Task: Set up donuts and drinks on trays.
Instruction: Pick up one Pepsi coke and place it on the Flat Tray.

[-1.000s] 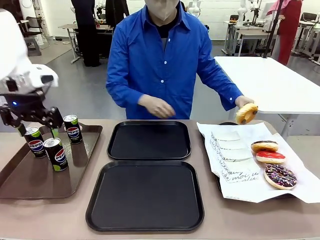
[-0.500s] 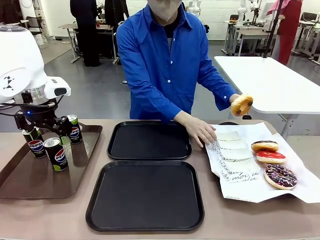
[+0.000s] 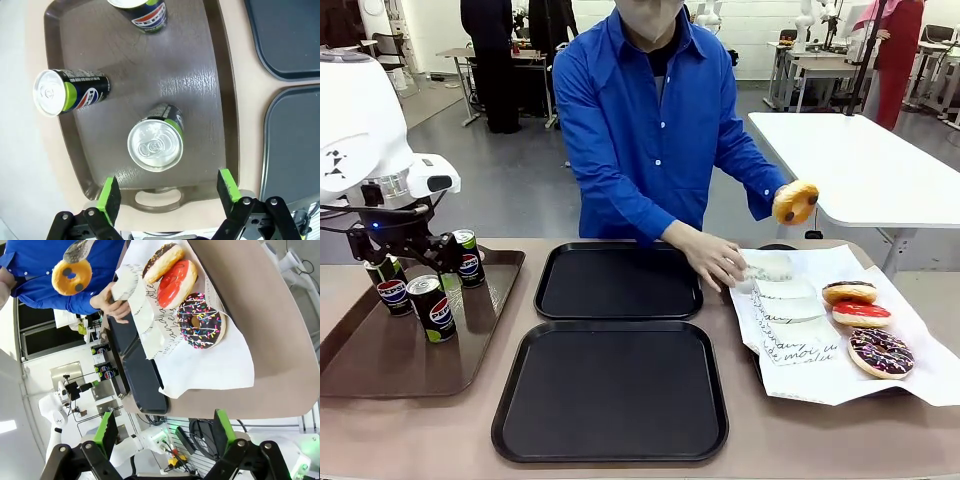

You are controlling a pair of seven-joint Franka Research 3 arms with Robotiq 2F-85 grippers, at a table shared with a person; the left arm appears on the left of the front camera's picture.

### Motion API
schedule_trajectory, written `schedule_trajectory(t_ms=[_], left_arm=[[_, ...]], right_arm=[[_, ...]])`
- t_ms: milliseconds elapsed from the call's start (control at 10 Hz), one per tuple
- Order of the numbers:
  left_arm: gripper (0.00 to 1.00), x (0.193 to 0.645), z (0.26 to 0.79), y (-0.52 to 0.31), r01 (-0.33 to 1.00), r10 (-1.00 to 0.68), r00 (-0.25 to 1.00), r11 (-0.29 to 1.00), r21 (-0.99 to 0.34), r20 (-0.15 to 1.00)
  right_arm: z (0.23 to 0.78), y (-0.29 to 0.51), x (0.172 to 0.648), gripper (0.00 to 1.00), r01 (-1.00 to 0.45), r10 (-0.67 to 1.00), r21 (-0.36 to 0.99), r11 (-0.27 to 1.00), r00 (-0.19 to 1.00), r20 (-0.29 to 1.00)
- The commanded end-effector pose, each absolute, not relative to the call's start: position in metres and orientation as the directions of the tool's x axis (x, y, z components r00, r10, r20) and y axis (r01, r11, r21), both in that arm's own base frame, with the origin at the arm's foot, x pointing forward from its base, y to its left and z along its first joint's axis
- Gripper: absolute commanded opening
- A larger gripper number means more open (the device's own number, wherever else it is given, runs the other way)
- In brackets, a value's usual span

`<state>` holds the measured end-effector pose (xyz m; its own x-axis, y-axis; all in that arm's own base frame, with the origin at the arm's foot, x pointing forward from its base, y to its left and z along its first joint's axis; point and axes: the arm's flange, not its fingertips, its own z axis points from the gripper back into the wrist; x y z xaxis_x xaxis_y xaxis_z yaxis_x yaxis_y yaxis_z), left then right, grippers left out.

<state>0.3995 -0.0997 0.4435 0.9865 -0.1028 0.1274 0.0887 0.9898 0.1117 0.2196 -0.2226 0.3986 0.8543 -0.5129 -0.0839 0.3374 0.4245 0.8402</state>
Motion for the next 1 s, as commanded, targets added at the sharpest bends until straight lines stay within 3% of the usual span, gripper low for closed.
schedule_trajectory(t_ms=[0,900], left_arm=[[1.00,0.415,0.448,-0.090,0.102,-0.113,0.979,0.992,0.076,0.170],[1.00,0.441,0.410,-0.082,0.036,-0.037,0.995,0.999,0.014,0.095]], right_arm=[[0.399,-0.223,0.220,1.00,0.332,-0.512,0.847,0.414,0.855,-0.085],[0.399,-0.223,0.220,1.00,0.332,-0.512,0.847,0.414,0.855,-0.085]])
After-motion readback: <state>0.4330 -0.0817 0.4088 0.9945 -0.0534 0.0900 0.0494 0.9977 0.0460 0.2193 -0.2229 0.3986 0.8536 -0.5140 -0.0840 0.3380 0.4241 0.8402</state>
